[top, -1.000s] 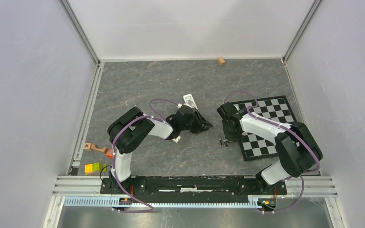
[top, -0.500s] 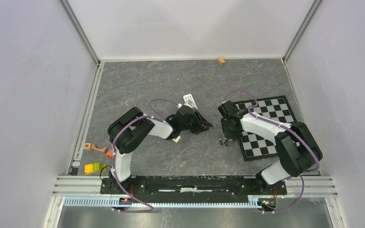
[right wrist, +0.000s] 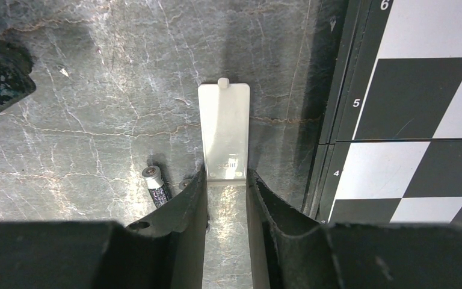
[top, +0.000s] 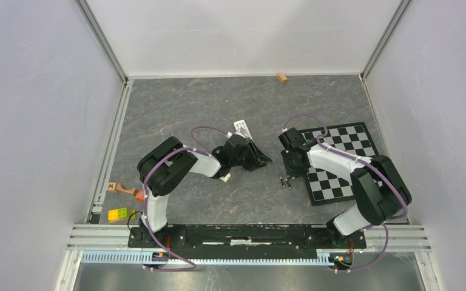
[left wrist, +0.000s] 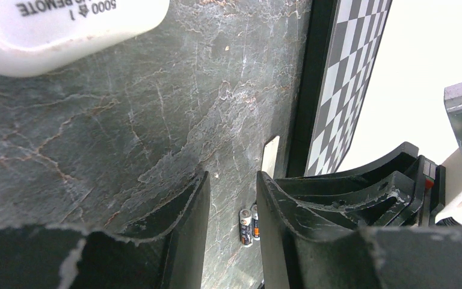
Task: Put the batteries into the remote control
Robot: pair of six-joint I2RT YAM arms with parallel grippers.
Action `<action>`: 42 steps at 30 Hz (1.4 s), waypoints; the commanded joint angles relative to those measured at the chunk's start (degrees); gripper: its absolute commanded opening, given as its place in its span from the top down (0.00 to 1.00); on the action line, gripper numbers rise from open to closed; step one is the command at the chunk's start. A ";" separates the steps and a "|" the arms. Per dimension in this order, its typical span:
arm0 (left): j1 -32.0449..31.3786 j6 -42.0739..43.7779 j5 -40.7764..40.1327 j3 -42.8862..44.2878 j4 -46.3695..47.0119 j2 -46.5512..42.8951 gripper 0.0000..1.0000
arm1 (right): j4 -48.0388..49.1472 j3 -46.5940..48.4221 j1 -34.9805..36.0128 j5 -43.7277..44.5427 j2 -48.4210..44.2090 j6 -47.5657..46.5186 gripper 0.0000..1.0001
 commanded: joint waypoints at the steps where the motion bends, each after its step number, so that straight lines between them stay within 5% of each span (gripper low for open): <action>1: -0.52 2.33 -0.04 0.53 -1.89 2.04 0.58 | 1.48 -1.44 -0.21 2.13 1.51 -0.46 0.70; 31: -1.48 0.25 5.68 3.62 3.73 6.84 0.45 | 7.67 4.12 -0.30 -14.11 0.11 1.52 0.67; 38: -1.49 -0.25 5.98 3.46 4.45 7.20 0.64 | 9.14 3.99 -0.34 -16.43 0.92 1.43 0.67; 42: -1.49 -0.51 6.14 3.21 4.71 7.17 0.98 | 10.05 3.77 -0.32 -16.80 1.25 1.21 0.64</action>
